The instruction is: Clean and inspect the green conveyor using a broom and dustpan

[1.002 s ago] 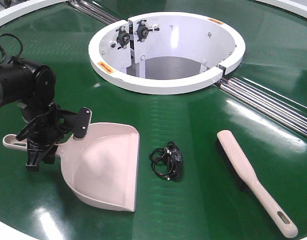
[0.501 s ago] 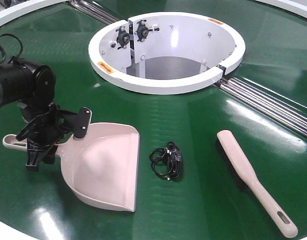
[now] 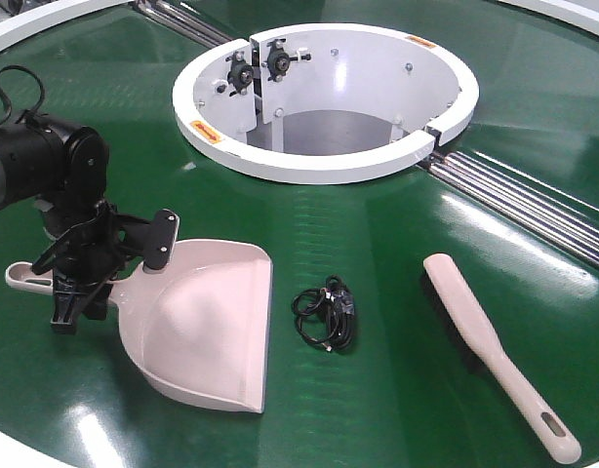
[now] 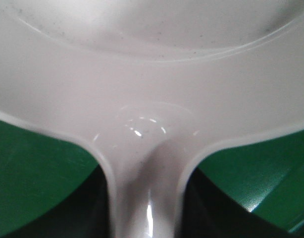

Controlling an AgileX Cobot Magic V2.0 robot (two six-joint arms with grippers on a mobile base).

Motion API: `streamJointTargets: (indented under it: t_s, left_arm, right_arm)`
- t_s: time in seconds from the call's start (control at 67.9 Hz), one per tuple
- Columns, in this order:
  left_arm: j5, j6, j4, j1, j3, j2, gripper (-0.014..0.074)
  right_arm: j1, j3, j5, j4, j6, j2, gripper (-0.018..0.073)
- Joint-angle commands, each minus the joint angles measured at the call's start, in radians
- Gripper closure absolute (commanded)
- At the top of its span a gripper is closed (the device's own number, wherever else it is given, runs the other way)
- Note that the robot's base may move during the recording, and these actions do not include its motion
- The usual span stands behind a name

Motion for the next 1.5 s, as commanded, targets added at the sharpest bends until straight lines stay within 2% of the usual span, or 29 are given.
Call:
streamJointTargets:
  t_s: [0.0, 0.103, 0.368, 0.516, 0.678, 0.972, 1.488]
  left_arm:
    - [0.019, 0.003, -0.006, -0.009, -0.026, -0.050, 0.0604]
    - [0.019, 0.003, -0.006, -0.009, -0.026, -0.050, 0.0604]
    - [0.019, 0.003, -0.006, -0.009, -0.026, -0.050, 0.0604]
    - [0.019, 0.003, -0.006, -0.009, -0.026, -0.050, 0.0604]
    - [0.019, 0.003, -0.006, -0.009, -0.026, -0.050, 0.0604]
    - [0.019, 0.003, -0.006, -0.009, -0.026, -0.050, 0.0604]
    - [0.019, 0.003, -0.006, -0.009, -0.026, -0.050, 0.0604]
  right_arm:
    - [-0.006, -0.067, 0.003, -0.013, -0.036, 0.066, 0.0505]
    - [0.003, -0.110, 0.054, -0.003, -0.059, 0.132, 0.0394]
    - [0.125, -0.203, 0.170, -0.037, -0.050, 0.309, 0.0038]
    - [0.157, -0.271, 0.243, -0.035, -0.048, 0.428, -0.0052]
    - [0.184, -0.336, 0.308, -0.036, -0.048, 0.570, -0.0039]
    - [0.184, -0.395, 0.358, -0.044, -0.049, 0.796, 0.0029]
    - [0.183, -0.395, 0.308, -0.056, -0.028, 0.982, 0.0052]
